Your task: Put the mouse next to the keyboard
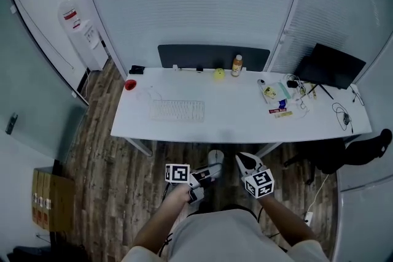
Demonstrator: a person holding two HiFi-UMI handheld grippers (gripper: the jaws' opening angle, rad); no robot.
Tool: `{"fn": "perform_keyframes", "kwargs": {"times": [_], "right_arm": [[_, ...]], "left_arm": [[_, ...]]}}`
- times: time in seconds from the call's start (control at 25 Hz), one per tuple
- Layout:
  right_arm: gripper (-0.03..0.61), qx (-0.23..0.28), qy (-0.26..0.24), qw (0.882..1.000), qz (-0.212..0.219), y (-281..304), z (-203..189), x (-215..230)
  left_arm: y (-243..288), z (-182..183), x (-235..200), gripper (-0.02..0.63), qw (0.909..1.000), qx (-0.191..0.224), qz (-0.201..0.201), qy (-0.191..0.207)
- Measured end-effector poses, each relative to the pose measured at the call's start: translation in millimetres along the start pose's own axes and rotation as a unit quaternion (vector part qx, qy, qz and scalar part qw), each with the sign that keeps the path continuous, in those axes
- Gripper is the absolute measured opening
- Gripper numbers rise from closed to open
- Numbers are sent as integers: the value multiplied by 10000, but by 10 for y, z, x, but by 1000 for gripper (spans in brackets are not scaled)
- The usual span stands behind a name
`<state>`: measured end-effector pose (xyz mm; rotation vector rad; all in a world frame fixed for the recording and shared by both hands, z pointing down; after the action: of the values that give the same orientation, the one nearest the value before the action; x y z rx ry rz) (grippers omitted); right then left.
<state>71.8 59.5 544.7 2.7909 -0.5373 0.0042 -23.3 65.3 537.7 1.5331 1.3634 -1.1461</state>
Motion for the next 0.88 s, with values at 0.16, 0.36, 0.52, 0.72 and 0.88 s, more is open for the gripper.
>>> {"fn": "perform_keyframes", "kwargs": {"times": [0.16,0.36,0.52,0.72,0.88], "right_arm": [[38,-29,22,10000,-45,104,-16,42],[38,-129,8,9999,-5,238,-11,115],[38,-180,4,9998,48,378,-14,267],[38,-302,-121,9992,235,605,-10,450],[38,-373,-108,9987,339,817,12,680]], "left_arm": [[56,75,116,144,9975,123,-444,-544],[67,224,-27,144,9991,97,-254,-334],[167,347,-157,144,9995,118,-130,-273],[296,526,-325,144,9997,118,73,-225],[471,718,-445,144,9993,187,100,-304]]}}
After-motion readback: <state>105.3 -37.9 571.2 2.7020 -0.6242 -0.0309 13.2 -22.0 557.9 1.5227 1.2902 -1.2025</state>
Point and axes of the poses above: the fingertips, and each gripper's own axes: y forward along the fingers, x to its right, z out of its top, the point moved 1 cm from there along -y, backward along the fingers, and after that the axes turned 4 degrees about x, right-handed, at the moved point
